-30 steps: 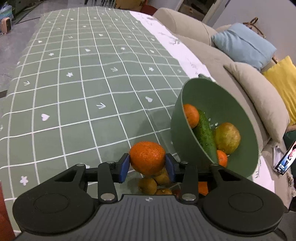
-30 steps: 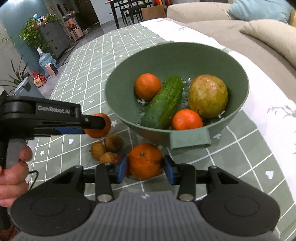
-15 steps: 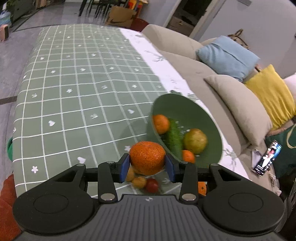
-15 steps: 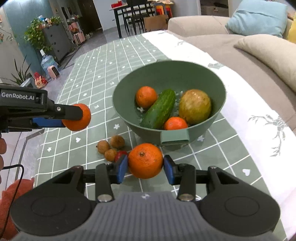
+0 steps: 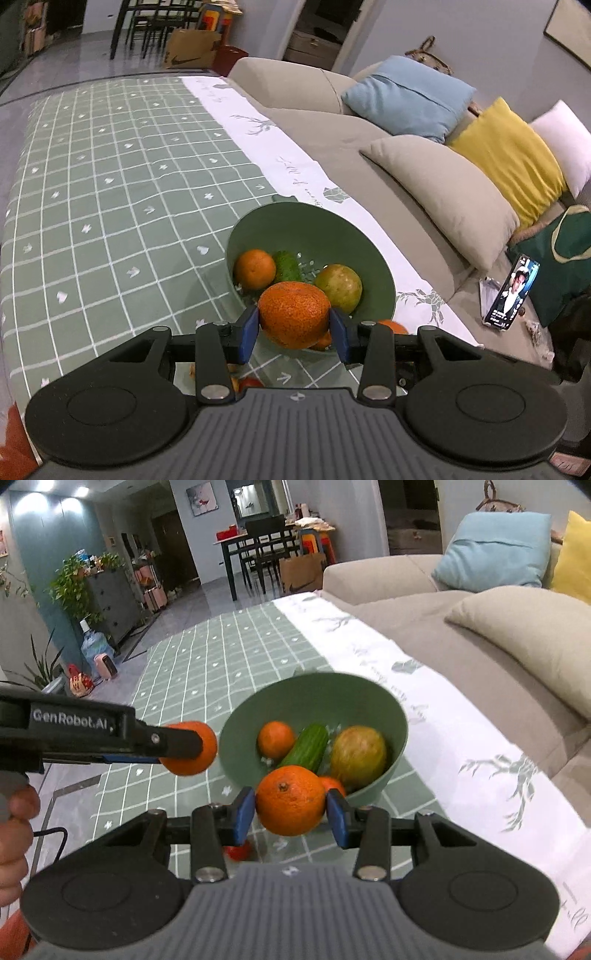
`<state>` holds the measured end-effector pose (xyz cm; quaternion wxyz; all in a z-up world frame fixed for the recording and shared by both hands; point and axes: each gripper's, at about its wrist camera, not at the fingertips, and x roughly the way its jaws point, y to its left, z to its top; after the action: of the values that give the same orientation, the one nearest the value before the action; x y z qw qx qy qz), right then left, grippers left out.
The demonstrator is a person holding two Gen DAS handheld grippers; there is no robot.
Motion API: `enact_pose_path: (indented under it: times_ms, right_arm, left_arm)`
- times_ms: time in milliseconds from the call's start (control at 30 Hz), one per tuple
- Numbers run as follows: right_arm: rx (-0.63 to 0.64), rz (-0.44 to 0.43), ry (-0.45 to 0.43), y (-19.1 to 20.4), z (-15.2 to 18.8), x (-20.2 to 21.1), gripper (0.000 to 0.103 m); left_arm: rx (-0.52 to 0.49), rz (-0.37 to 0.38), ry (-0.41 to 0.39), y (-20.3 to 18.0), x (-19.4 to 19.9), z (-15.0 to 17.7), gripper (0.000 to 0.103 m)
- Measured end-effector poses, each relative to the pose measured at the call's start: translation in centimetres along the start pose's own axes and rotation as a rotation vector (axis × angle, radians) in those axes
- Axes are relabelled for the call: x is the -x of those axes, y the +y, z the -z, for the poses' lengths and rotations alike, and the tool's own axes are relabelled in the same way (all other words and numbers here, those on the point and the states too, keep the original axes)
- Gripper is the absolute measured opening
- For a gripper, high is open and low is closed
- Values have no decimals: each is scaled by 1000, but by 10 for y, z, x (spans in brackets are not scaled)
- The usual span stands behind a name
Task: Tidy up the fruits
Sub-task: 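Lower both held mandarins into the colander and open both tools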
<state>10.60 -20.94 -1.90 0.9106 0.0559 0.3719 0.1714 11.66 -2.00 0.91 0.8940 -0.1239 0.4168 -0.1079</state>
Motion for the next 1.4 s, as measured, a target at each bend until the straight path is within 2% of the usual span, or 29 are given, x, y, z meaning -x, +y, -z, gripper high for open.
enact_pose_path:
  times_ms: [167,567,633,900,1267,1400]
  right_arm:
    - [32,11,-2,-8,-14,-10,39]
    - [107,20,80,-12,-28,-61,39]
    - [116,29,87,-13,-28,-68,39]
    - [124,29,120,-16,-26,-86,39]
    - [127,25,138,-15,-25,-95,41]
    - [120,24,139,-14,-26,-94,42]
  left_arm:
    - [-50,-23,28,-4,-18,-11,46]
    - [-149,-108,145,-4,-70,-21,47]
    - [-177,-108,141,-5,-74,-21,47]
    - [-227,-110,210,-6,-98,-23,47]
    - [-228,-120,204,-2,-104,-27,51]
    - [-242,-116,191,-4,-98,-27,57]
